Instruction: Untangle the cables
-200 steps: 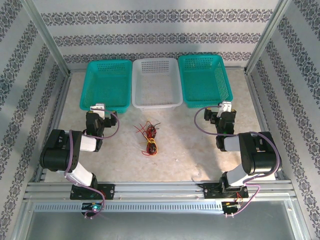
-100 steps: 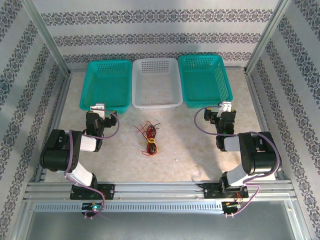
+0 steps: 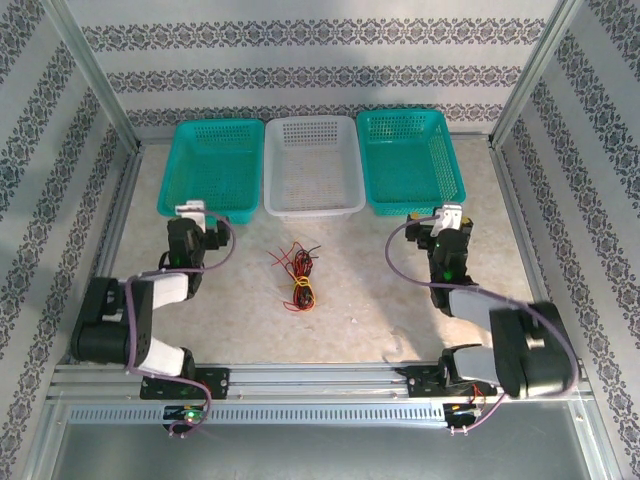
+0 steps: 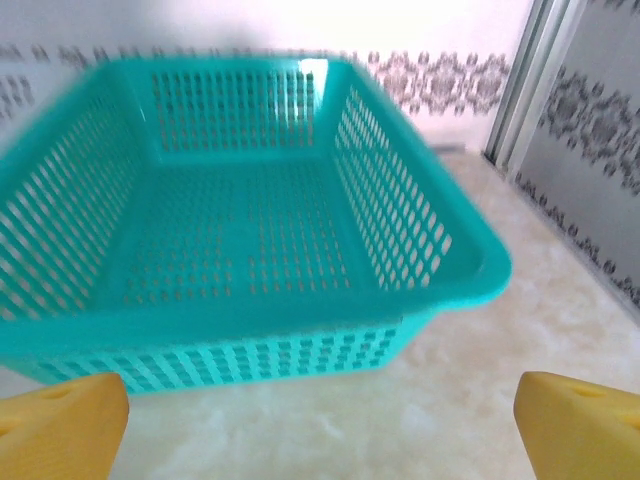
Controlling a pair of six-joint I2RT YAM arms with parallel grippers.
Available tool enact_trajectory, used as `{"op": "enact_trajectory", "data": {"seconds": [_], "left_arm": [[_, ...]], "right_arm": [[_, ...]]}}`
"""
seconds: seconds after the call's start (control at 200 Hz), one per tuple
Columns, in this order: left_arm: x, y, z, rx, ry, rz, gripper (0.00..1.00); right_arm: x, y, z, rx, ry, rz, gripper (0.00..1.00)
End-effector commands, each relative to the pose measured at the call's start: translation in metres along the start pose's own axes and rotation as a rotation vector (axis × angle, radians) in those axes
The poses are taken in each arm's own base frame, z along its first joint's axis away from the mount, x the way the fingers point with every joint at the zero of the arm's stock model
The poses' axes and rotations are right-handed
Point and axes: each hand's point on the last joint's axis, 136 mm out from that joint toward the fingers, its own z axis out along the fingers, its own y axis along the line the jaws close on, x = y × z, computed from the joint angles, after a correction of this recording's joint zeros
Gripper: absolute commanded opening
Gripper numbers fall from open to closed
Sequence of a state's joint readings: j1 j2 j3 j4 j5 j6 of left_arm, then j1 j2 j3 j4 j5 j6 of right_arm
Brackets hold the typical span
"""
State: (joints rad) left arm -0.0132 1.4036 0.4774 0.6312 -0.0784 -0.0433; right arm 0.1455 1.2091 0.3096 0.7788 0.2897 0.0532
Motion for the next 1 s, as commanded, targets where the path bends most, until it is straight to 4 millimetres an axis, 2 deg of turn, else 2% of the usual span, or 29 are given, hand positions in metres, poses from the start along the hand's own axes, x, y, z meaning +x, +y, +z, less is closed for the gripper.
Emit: {"op": "enact_trajectory", "data": {"seconds": [0.0,0.055,0.12,0.215,0.27,0.375,0.47,0.5,0.535,0.595,0.665,0.77,0.86,0.924,0.994], "left_arm": [[-0.030,0.013,-0.017,-0.094,0.055,-0.147,0.91],[-0.032,0.015,-0.028,-0.123,0.070,-0.257,0.90],[-0.027,0.011,-0.039,-0.117,0.136,-0.397,0.93],[-0.017,-0.002,-0.058,-0.102,0.217,-0.474,0.87],[-0.018,-0.016,-0.071,-0.056,0.217,-0.460,0.87],[-0.027,-0.037,-0.100,0.000,0.191,-0.370,0.86],[-0.026,-0.057,-0.119,0.097,0.228,-0.354,0.85],[-0.024,-0.065,-0.123,0.140,0.245,-0.350,0.83],[-0.020,-0.072,-0.128,0.171,0.270,-0.345,0.83],[-0.012,-0.084,-0.134,0.223,0.313,-0.344,0.81],[-0.006,-0.094,-0.138,0.272,0.351,-0.353,0.81],[-0.002,-0.085,-0.136,0.210,0.364,-0.368,0.81],[-0.009,-0.080,-0.132,0.167,0.344,-0.381,0.84],[-0.021,-0.081,-0.127,0.158,0.332,-0.387,0.87],[-0.038,-0.092,-0.119,0.189,0.341,-0.370,0.89]], "right_arm": [[0.001,-0.021,-0.015,0.131,0.102,0.041,0.98],[-0.003,-0.015,-0.027,0.155,0.119,-0.006,0.99],[-0.009,-0.015,-0.043,0.233,0.120,-0.042,0.98],[-0.013,-0.017,-0.063,0.261,0.215,0.064,0.99],[-0.015,-0.011,-0.075,0.229,0.305,0.125,0.98],[-0.016,0.013,-0.097,0.165,0.468,0.110,0.98],[-0.029,0.032,-0.114,0.155,0.483,0.122,0.98],[-0.033,0.043,-0.116,0.107,0.476,0.131,0.98],[-0.026,0.059,-0.117,0.029,0.488,0.147,0.98],[0.006,0.074,-0.108,-0.072,0.546,0.220,0.98],[0.033,0.090,-0.103,-0.118,0.673,0.341,0.98],[0.033,0.124,-0.108,-0.105,0.691,0.182,0.98],[0.028,0.180,-0.121,-0.226,0.645,0.079,0.98],[0.037,0.219,-0.131,-0.339,0.737,0.090,0.98],[0.048,0.251,-0.139,-0.423,0.830,0.093,0.92]]}}
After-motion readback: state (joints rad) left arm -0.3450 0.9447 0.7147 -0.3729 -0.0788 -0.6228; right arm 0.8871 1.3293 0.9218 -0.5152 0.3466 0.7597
